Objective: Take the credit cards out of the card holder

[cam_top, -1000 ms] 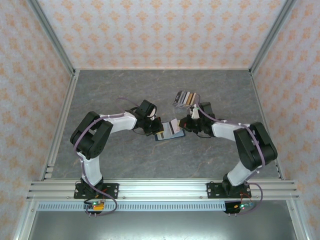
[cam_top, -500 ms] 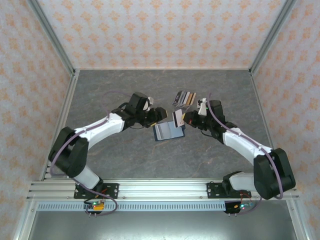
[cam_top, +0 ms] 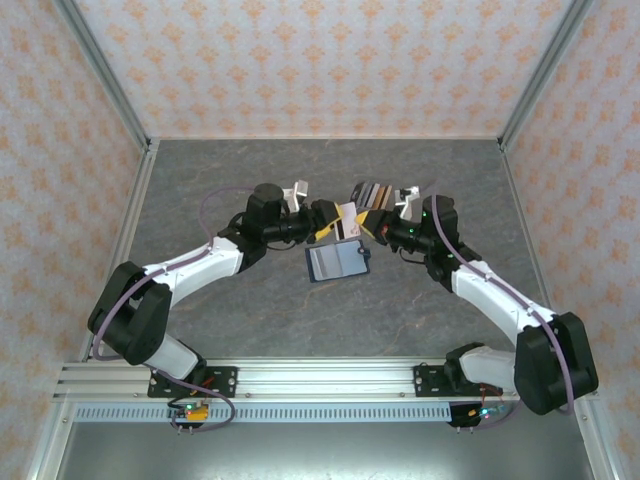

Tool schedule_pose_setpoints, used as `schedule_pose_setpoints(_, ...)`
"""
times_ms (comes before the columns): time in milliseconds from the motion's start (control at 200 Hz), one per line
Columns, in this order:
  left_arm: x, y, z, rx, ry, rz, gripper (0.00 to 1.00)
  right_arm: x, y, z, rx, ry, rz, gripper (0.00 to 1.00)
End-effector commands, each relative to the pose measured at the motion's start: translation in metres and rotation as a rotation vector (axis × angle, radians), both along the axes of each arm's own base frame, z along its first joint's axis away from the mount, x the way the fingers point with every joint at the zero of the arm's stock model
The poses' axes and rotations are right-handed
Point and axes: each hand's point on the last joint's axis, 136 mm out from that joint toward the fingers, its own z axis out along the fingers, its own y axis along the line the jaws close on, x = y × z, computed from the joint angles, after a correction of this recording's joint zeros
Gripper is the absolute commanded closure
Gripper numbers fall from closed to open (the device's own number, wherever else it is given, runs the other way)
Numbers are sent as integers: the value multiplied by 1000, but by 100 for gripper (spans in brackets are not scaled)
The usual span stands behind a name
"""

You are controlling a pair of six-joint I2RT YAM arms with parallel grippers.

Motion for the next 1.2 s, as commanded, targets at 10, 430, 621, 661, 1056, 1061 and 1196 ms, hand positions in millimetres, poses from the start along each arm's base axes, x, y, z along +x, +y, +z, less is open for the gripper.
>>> schedule_pose_setpoints(10,2,-5,44,-130,-87,-33,56,-3,2,31,88,-51,11,100)
schedule_pose_setpoints(430,-2,-10,53,-184,-93,-70,96,1,9,45,102,-45,49,76)
schedule_pose_setpoints(621,-5,-11,49,-149,-76,-90,98,9,15,40,78,-34,83,79)
schedule_pose_setpoints(661,-5,-11,48,-142,-74,-92,98,10,15,41,72,-43,80,83)
schedule_pose_setpoints(1056,-4,43,-45,313,83,45,34,56,-41,-11,-437,-17,-219,99)
schedule_pose_setpoints(1061,-4,43,-46,319,85,46,33,57,-43,-13,-449,-15,-227,99)
schedule_pose_setpoints(1196,-5,67,-74,449,126,82,21,91,-75,-33,-668,36,-384,99)
